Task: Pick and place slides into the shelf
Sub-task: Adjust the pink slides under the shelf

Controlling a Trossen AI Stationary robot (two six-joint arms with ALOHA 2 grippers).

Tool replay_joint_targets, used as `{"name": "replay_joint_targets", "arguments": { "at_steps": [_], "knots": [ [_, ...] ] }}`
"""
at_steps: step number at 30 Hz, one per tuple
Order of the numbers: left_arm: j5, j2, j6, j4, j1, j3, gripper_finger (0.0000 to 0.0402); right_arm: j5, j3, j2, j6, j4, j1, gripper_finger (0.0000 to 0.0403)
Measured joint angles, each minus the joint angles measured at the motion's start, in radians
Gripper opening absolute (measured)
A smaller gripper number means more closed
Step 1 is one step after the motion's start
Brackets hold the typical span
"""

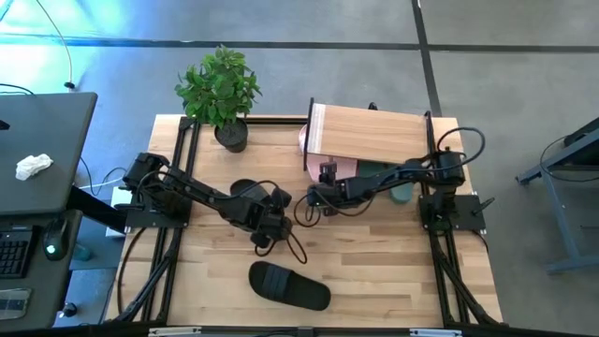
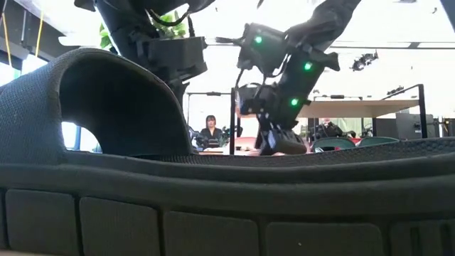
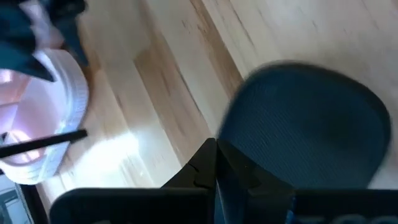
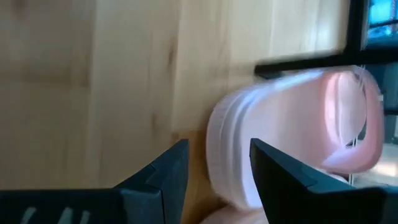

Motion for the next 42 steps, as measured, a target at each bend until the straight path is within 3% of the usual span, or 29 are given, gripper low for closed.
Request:
{"name": "replay_joint_targets", "arguments": {
  "at_steps": [8,20,33,42],
  "knots": [
    [-0.004,-0.001,0.001,0.014,0.000,-0.008,0.0000,0.040,0.016,0.028,0.010,-0.043,-0.022,0.0149],
    [-0.004,-0.001,0.000,0.011,0.000,-0.007,0.0000,-0.008,0.015,0.028,0.065,-0.035,-0.017,0.0011],
    [-0.016,-0.001,0.000,0.015,0.000,-0.007,0.0000,0.023,0.015,0.028,0.364,-0.051,-0.015,0.0002],
    [-0.016,-0.001,-0.001,0.023,0.000,-0.007,0.0000,0.056,0.043,0.028,0.476,-0.087,0.015,0.0001]
  ]
}}
